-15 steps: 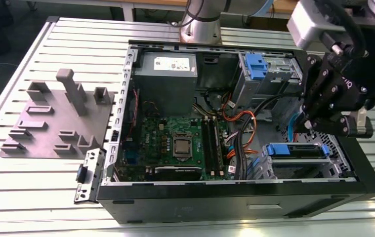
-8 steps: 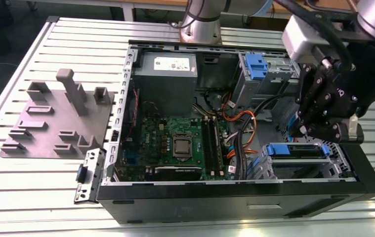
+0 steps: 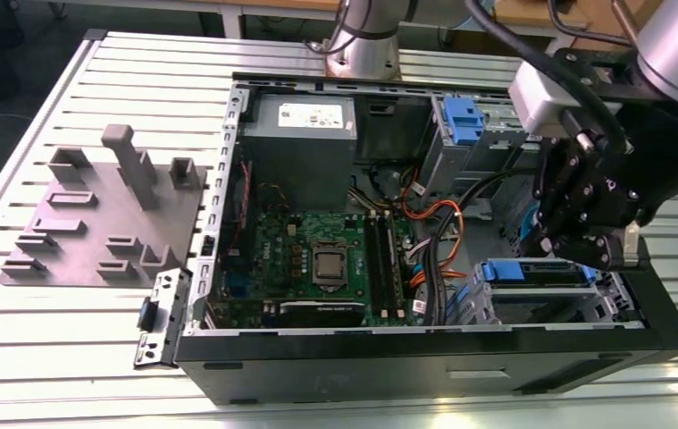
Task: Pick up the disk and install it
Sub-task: 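Insert the disk into the insertion slot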
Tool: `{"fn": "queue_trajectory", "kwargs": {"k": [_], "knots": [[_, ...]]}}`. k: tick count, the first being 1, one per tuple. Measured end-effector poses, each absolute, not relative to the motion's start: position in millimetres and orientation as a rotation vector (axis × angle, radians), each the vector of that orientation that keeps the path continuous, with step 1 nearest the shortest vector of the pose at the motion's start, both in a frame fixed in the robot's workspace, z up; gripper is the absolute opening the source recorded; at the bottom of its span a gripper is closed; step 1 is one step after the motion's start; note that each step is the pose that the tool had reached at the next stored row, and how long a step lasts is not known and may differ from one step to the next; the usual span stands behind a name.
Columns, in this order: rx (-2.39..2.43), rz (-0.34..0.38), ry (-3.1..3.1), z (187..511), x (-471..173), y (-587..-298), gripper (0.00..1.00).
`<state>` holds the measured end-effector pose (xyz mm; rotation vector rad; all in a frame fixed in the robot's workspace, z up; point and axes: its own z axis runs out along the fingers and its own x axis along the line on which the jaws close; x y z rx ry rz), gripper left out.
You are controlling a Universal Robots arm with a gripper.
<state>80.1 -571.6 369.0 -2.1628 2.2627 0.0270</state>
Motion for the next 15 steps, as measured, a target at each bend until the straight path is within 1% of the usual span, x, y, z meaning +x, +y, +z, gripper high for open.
{"fn": "queue_trajectory", "kwargs": {"k": [8, 15], "knots": [[-2.162, 0.029, 2.261, 355, 80, -572, 0.11], [-2.161, 0.032, 2.260, 353, 80, -572, 0.11]]}}
